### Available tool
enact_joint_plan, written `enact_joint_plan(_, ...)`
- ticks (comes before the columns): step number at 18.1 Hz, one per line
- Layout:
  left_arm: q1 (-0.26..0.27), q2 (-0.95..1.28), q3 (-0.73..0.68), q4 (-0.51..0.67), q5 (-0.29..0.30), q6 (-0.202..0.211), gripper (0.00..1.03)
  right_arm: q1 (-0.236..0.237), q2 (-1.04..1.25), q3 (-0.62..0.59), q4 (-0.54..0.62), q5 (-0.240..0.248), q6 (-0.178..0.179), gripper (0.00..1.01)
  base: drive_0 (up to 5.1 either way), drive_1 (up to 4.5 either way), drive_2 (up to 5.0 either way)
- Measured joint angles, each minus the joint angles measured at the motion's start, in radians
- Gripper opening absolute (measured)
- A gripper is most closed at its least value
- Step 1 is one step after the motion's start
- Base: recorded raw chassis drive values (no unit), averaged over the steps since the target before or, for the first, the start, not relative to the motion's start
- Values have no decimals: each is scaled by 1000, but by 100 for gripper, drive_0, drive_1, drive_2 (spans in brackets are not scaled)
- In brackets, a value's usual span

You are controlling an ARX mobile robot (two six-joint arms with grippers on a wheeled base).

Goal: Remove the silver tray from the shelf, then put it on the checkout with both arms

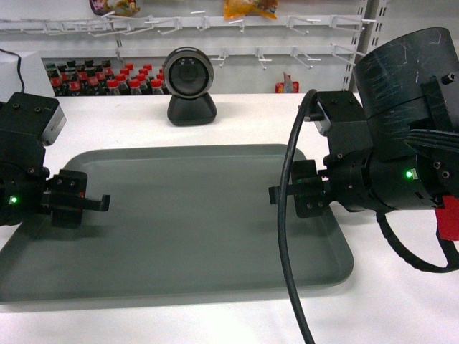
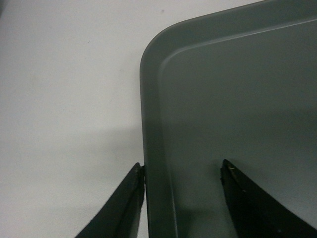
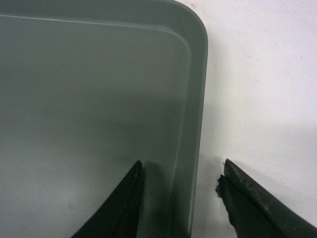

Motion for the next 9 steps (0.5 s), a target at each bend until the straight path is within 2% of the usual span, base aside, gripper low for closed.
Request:
enact_joint_plan(1, -1, 0, 0, 7, 0, 13, 62, 0, 0, -1, 2, 2, -3, 61, 0, 0, 0)
enact_joint_plan(2, -2, 0, 0, 8, 3, 16, 69, 0, 0, -1, 3, 2, -3, 68, 0, 0, 0)
enact_joint_plan(4, -3, 0, 0, 10, 7, 20, 93, 5, 0, -5, 9, 1, -2, 93, 0, 0, 0)
enact_joint_plan(5, -3, 0, 0, 12, 7, 20, 99, 6, 0, -7, 10, 0, -2, 100, 0, 0, 0)
enact_joint_plan(6, -3, 0, 0, 12, 7, 20, 97, 6, 0, -7, 11, -4, -2, 97, 0, 0, 0)
enact_joint_plan(9, -3, -1, 0, 13, 9, 18, 98, 5, 0, -7, 12, -8, 0, 98, 0, 0, 0)
